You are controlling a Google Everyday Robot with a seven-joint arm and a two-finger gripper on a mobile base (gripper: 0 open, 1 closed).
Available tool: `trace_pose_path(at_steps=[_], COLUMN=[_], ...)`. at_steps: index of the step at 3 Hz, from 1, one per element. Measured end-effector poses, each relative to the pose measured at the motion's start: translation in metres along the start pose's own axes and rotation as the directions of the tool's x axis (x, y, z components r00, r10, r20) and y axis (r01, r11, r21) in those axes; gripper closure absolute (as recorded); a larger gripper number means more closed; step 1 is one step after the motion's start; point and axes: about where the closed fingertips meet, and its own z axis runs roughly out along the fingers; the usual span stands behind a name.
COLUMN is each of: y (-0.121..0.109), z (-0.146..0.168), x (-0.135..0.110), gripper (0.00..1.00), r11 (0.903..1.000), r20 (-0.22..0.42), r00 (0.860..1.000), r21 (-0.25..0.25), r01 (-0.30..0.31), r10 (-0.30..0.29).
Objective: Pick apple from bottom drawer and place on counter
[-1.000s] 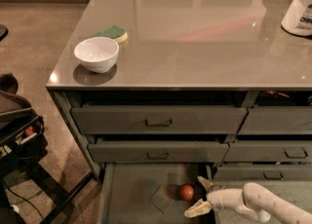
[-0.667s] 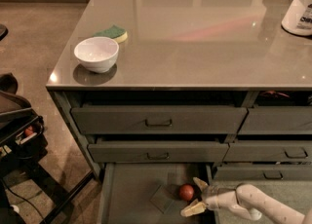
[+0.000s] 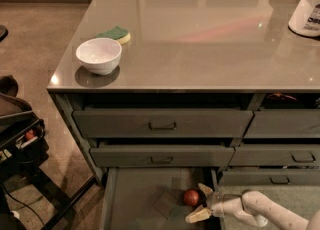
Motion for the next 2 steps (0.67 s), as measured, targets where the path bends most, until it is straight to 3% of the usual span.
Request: trace_pose_path(at_steps=[2], y=[-0.042], z=[0.034], x=[-0.002], gripper=[0.0], r11=[0.9975], r20=[0.022], r00=[0.998], r21=[0.041], r01=[0.058], r10=[-0.059])
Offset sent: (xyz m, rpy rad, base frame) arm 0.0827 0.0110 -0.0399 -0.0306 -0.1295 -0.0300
